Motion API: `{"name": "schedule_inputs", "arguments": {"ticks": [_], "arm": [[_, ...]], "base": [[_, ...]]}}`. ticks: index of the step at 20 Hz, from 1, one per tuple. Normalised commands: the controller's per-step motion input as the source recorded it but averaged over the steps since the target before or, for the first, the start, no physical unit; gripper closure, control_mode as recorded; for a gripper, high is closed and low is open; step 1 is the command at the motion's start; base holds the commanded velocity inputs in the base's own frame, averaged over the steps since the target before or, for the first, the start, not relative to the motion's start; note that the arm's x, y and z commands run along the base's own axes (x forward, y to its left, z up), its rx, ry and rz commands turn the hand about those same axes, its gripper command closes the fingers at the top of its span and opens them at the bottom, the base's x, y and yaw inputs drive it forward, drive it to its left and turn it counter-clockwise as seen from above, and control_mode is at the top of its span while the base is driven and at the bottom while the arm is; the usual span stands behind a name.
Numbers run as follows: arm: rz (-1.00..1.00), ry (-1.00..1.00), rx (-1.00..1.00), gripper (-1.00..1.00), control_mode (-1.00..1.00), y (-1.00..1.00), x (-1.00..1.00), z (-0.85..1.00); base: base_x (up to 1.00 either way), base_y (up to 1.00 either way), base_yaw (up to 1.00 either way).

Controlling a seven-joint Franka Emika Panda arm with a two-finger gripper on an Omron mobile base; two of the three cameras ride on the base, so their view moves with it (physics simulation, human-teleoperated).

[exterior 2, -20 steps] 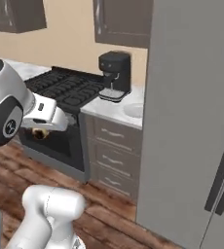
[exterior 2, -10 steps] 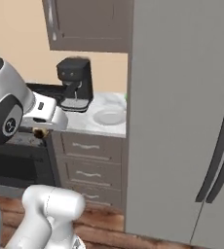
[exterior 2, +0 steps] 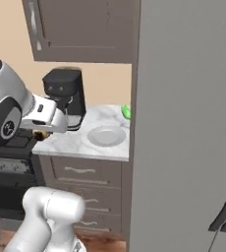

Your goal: Pick the mushroom from the microwave and place it on plate located on the counter.

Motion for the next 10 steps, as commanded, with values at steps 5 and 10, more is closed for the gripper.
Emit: {"name": "schedule_inputs", "arguments": {"ticks": [5, 10], "arm": [[0.0, 0.0, 0.0, 1.0, 1.0, 0.0, 0.0, 0.0], [0.0, 0.0, 0.0, 1.0, 1.0, 0.0, 0.0, 0.0]], "base": [[0.67, 0.28, 0.0], [0.45, 0.08, -0.01]]}}
